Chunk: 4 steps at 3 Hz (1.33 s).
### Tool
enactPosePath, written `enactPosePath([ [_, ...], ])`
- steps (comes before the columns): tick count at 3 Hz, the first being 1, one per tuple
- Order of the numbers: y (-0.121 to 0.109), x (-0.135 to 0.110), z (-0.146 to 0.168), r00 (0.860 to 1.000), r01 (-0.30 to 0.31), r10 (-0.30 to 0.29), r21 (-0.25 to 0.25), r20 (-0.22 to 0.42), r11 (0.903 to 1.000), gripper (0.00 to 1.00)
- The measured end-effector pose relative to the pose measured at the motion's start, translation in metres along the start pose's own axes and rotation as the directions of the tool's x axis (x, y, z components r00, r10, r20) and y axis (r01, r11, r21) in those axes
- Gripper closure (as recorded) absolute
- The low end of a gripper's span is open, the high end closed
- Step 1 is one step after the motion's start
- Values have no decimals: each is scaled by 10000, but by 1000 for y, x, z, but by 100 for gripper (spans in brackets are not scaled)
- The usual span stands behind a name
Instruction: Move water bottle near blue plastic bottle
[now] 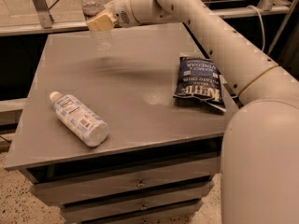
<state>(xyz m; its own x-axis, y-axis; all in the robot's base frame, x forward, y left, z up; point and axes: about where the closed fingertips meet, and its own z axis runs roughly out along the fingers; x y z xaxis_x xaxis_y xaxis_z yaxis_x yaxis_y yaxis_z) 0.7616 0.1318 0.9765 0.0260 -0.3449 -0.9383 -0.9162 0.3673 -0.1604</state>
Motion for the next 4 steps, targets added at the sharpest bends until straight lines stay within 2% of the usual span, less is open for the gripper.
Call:
enactPosePath([
  [1, 48, -9, -26, 9998, 38, -17, -962, 221, 9954, 100],
  [2, 81, -7, -40, 9994, -45, 98, -1546, 337, 9880, 100],
  [4, 130, 20, -47, 9971, -557, 665, -2358, 380, 9702, 100],
])
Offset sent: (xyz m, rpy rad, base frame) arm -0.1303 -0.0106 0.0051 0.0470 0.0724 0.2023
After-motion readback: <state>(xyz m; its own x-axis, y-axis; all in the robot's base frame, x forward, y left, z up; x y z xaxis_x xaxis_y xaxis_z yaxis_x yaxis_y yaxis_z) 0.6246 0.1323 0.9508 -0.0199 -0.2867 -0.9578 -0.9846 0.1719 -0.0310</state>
